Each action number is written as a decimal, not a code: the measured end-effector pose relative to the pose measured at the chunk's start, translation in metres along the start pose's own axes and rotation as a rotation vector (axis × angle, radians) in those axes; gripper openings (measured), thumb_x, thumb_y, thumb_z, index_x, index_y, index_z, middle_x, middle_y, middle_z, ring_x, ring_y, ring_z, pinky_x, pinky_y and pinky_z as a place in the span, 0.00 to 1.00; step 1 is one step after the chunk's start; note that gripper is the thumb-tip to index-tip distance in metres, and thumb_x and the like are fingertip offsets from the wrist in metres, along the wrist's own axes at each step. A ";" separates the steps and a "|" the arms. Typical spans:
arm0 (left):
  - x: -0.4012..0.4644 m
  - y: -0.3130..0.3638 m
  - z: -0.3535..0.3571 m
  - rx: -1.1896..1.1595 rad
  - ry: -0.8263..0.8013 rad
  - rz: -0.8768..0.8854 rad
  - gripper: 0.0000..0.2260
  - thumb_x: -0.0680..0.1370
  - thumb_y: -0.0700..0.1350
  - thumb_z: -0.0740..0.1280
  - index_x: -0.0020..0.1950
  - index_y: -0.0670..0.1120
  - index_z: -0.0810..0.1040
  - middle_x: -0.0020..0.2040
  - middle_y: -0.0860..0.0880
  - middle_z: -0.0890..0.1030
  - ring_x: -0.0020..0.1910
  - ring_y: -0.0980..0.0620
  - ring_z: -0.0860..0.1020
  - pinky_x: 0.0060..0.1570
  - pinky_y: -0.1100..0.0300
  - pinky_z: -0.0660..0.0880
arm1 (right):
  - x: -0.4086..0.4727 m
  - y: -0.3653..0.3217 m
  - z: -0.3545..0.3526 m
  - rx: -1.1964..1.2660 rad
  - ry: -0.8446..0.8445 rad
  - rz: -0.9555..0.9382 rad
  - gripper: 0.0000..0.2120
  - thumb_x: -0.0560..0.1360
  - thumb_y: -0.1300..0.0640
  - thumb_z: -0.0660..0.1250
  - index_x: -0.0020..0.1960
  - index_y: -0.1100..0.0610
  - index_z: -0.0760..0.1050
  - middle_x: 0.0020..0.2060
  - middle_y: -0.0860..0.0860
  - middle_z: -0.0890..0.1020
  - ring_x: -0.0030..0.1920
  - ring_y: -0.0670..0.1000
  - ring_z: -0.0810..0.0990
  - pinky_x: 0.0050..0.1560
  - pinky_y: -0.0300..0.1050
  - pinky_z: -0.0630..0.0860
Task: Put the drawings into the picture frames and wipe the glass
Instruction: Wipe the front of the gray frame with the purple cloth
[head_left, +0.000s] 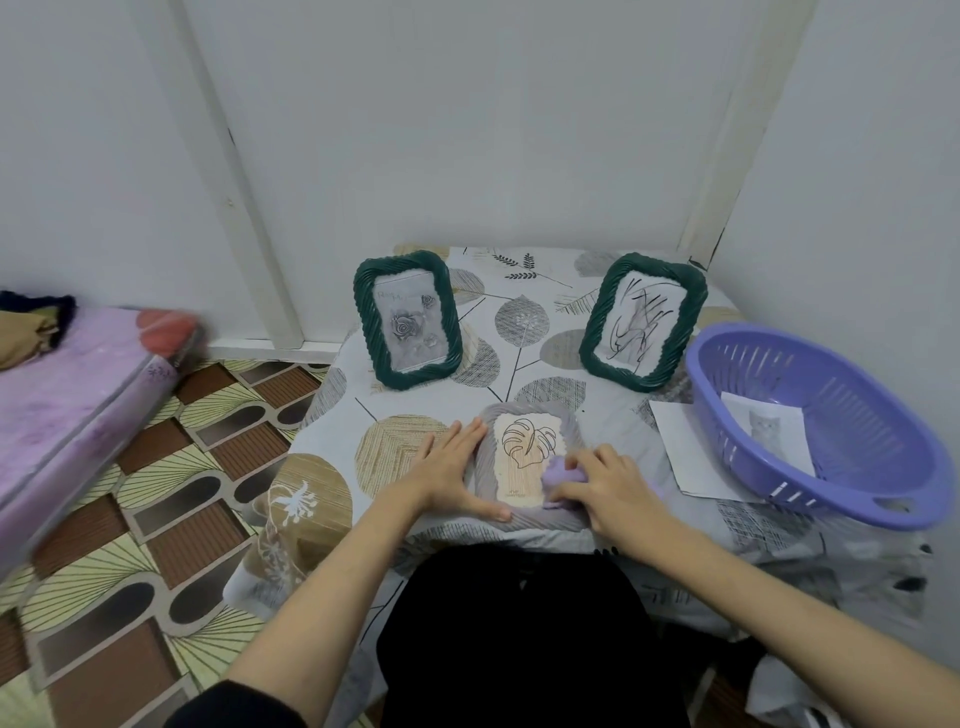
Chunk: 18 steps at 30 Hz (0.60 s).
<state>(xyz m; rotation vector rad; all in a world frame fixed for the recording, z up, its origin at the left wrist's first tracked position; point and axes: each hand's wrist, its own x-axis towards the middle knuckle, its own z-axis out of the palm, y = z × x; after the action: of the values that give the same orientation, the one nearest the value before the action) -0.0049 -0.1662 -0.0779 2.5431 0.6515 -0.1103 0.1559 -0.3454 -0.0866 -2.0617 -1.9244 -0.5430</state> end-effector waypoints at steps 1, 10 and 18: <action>0.001 0.000 -0.001 0.015 0.000 0.000 0.56 0.60 0.67 0.72 0.76 0.50 0.43 0.77 0.54 0.42 0.76 0.54 0.38 0.73 0.49 0.34 | -0.001 0.003 -0.002 0.015 0.009 0.030 0.13 0.68 0.50 0.56 0.39 0.42 0.80 0.38 0.51 0.78 0.40 0.52 0.67 0.31 0.44 0.73; 0.004 0.002 -0.006 0.020 -0.019 -0.003 0.56 0.59 0.67 0.73 0.76 0.48 0.45 0.78 0.53 0.43 0.76 0.54 0.39 0.74 0.49 0.34 | 0.026 -0.004 0.028 0.229 0.049 0.271 0.15 0.60 0.68 0.75 0.43 0.54 0.82 0.39 0.54 0.81 0.39 0.54 0.73 0.34 0.47 0.77; 0.008 0.004 -0.009 0.034 -0.048 0.001 0.58 0.59 0.67 0.73 0.76 0.46 0.44 0.77 0.51 0.41 0.75 0.54 0.37 0.73 0.49 0.34 | 0.027 0.015 0.022 0.302 -0.018 0.253 0.07 0.70 0.58 0.67 0.48 0.57 0.78 0.41 0.56 0.81 0.39 0.59 0.76 0.43 0.50 0.75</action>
<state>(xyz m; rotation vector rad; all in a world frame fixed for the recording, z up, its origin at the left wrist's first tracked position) 0.0031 -0.1610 -0.0698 2.5650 0.6343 -0.1832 0.1742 -0.3127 -0.0936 -2.0692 -1.6045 -0.1657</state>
